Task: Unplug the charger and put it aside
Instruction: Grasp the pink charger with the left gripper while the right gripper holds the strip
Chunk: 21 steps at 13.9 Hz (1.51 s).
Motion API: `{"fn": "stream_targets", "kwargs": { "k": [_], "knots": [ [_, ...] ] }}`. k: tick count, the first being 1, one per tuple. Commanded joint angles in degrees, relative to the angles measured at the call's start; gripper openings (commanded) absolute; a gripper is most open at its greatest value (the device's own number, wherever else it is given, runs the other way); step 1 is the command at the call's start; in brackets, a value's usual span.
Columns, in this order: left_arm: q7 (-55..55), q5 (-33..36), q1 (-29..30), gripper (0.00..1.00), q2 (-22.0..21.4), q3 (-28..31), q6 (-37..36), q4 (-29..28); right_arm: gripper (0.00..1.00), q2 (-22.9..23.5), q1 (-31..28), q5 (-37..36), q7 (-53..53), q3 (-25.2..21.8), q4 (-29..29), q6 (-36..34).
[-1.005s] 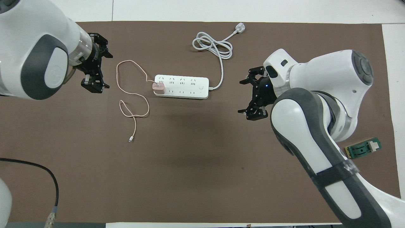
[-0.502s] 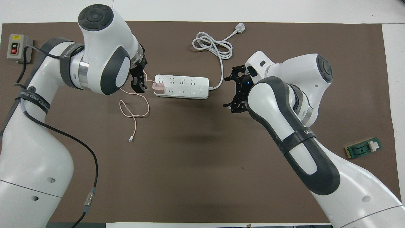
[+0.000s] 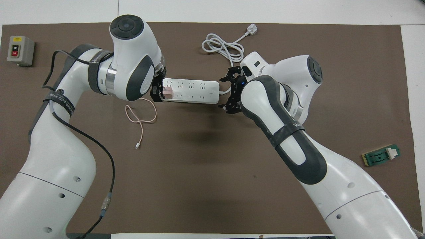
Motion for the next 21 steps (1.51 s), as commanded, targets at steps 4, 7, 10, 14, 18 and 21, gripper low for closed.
{"fn": "stream_targets", "kwargs": {
  "k": [4,7,10,14,18,21],
  "knots": [
    [-0.52,-0.42,-0.94,1.00,1.83,0.70,-0.77,1.64,1.00,7.13,-3.79,0.00,-2.23,6.56,6.28,2.63],
    [-0.25,-0.33,-1.56,0.90,1.57,0.70,-1.30,1.55,1.00,8.18,-3.88,-3.07,-2.76,7.01,8.83,2.90],
    [0.53,-0.50,-2.17,0.78,1.66,0.70,-1.38,1.20,1.00,9.33,-4.23,-5.27,-3.03,8.41,9.45,4.21],
    [0.89,-0.33,-2.35,0.70,1.57,0.70,-2.34,0.06,1.00,11.88,-7.57,-5.46,-3.90,12.10,9.37,5.10],
    [3.08,-0.33,-2.96,0.60,0.96,0.70,-3.93,-2.05,1.00,11.88,-7.66,-5.46,-4.52,12.28,9.36,6.06],
    [3.26,-0.24,-3.14,0.18,0.95,0.70,-4.37,-2.05,1.00,11.79,-7.75,-6.07,-5.22,12.37,9.54,6.76]
  ]
}}
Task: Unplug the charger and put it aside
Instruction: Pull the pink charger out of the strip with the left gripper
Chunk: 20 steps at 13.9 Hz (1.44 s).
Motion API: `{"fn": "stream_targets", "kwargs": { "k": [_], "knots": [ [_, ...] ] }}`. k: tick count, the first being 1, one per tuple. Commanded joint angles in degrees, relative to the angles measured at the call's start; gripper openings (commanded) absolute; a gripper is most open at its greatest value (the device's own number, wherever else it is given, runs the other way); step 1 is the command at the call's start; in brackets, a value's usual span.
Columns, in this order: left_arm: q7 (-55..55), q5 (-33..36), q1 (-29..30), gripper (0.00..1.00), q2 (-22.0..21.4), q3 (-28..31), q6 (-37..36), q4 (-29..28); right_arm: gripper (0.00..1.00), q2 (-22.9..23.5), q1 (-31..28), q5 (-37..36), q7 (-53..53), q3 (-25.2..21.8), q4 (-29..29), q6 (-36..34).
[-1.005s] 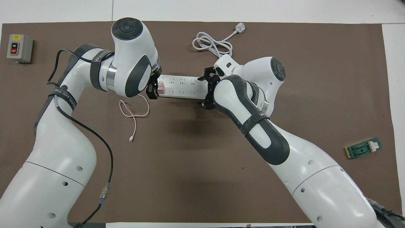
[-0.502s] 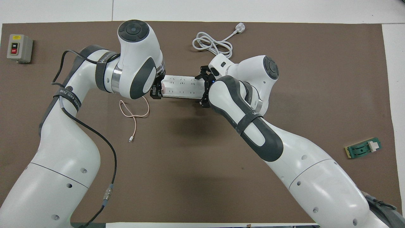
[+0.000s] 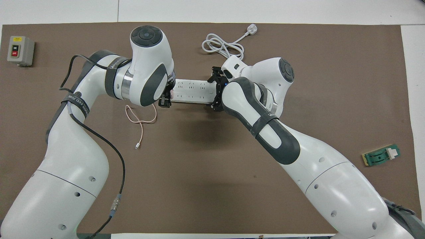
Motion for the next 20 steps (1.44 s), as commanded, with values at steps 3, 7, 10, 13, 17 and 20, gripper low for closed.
{"fn": "stream_targets", "kwargs": {
  "k": [3,7,10,13,17,20],
  "knots": [
    [1.00,-0.10,-0.89,0.00,-0.35,0.61,-2.98,-0.78,1.00,0.98,-1.64,-2.33,-1.74,1.18,1.12,1.66],
    [2.23,0.08,-0.89,0.00,-0.61,0.79,-3.87,-0.60,1.00,0.98,-1.46,-1.72,-1.74,1.35,1.12,3.51],
    [3.81,0.08,-0.89,0.00,-1.14,0.88,-4.65,-0.60,1.00,0.98,-2.08,-2.41,-1.82,3.20,1.12,5.70],
    [9.33,0.08,-0.63,0.00,-4.03,1.14,-7.19,-0.52,1.00,0.98,-2.08,-1.89,-2.88,3.55,0.86,6.58],
    [11.55,-0.01,0.07,0.00,-9.57,1.40,-11.32,0.10,0.96,1.16,-1.99,-1.72,-2.97,4.51,-0.10,8.34],
    [11.64,-0.27,0.16,0.00,-10.10,1.67,-15.46,2.38,0.14,1.33,-1.99,-1.72,-2.88,4.78,-0.11,8.43]
  ]
}}
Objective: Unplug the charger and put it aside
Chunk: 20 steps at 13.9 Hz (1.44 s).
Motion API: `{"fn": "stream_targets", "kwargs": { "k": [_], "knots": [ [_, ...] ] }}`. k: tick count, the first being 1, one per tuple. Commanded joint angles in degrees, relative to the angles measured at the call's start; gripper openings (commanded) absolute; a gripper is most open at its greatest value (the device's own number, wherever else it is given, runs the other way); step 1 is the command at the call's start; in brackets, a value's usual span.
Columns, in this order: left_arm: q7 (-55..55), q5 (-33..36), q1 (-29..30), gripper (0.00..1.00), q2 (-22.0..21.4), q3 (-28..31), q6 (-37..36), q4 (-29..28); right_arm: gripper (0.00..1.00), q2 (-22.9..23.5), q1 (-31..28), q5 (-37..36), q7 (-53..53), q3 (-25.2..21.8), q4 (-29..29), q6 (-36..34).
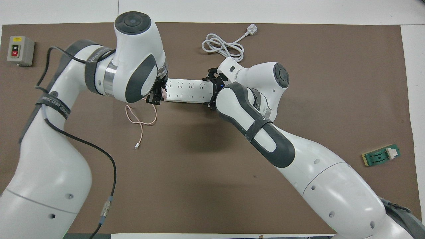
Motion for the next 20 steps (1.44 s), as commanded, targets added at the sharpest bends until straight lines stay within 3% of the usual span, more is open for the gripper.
{"fn": "stream_targets", "kwargs": {
  "k": [1,5,6,7,8,13,20],
  "knots": [
    [1.41,-0.24,0.03,0.00,-2.96,0.77,-3.90,-0.08,0.11,1.25,-1.29,-0.02,-1.78,1.57,0.63,2.70],
    [8.42,-0.07,2.58,0.00,-7.34,1.30,-9.78,2.20,0.14,1.25,-1.29,0.07,-1.78,1.57,0.27,2.70],
    [11.32,-0.15,4.50,0.00,-9.10,1.13,-10.84,2.21,0.26,1.16,-1.29,0.07,-1.70,1.66,0.27,2.62],
    [14.91,-0.07,5.91,0.00,-10.77,0.95,-11.72,2.21,0.44,1.16,-1.38,0.07,-1.61,1.66,0.27,2.61],
    [19.04,0.02,6.27,0.00,-12.44,1.21,-12.51,2.21,0.99,1.16,-1.38,0.07,-1.17,1.66,0.27,2.53],
    [43.63,1.68,12.41,0.00,-19.12,1.04,-16.82,2.21,1.00,1.16,-4.89,0.16,-1.17,5.44,0.45,1.91],
    [79.16,1.52,21.12,0.00,-24.75,1.04,-23.68,2.12,1.00,-2.79,-7.00,1.65,-0.03,4.30,0.54,0.42]
  ]
}}
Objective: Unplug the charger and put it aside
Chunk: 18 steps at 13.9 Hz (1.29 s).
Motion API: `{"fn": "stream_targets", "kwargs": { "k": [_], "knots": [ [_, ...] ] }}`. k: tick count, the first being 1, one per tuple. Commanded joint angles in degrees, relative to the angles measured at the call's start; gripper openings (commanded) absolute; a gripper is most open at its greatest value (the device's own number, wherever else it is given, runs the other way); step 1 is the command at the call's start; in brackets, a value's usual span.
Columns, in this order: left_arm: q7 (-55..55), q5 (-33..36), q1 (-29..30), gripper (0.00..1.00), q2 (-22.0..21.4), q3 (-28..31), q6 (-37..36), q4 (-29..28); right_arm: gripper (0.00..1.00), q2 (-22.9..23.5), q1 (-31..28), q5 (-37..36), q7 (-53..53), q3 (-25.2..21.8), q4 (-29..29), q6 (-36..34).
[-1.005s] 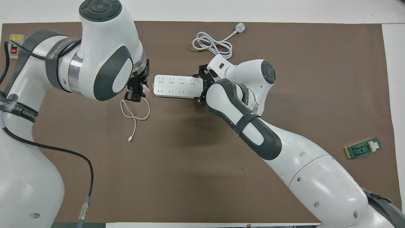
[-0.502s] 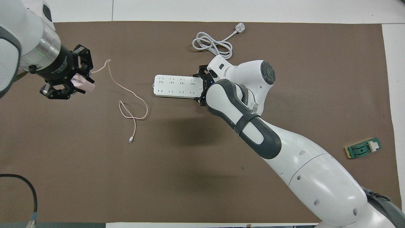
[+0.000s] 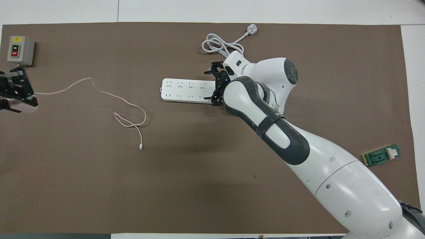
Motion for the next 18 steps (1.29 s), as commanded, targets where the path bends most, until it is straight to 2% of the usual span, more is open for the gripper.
{"fn": "stream_targets", "kwargs": {
  "k": [1,3,4,8,12,15,18],
  "knots": [
    [9.87,0.01,2.34,0.00,-2.59,-0.53,-1.22,-0.81,1.00,-1.59,-1.74,0.90,1.28,-0.66,-0.07,-0.07],
    [12.97,-1.82,3.74,0.00,-2.59,-0.53,-0.78,-0.90,1.00,-2.65,-1.12,0.81,3.22,-2.15,-0.33,-0.34],
    [13.33,-3.40,4.18,0.00,-2.59,-0.44,-0.78,-0.90,1.00,-3.43,-0.51,0.72,4.01,-4.34,-0.60,-0.95],
    [16.93,-6.40,5.41,0.00,-2.51,-0.44,-0.43,-1.08,1.00,-6.69,1.25,0.63,4.37,-10.67,-1.92,-6.92],
    [24.91,-11.32,10.15,0.00,-2.51,-0.61,-0.69,-1.95,1.00,-8.97,1.52,0.02,6.20,-11.92,-3.23,-8.25],
    [28.35,-13.25,12.35,0.00,-2.68,-0.61,0.44,-4.41,1.00,-13.36,2.65,-1.12,8.23,-15.41,-5.78,-11.92],
    [32.12,-14.49,13.06,0.00,-2.86,-0.61,1.76,-5.56,1.00,-18.28,4.33,-6.82,8.85,-19.56,-9.11,-16.76]
  ]
}}
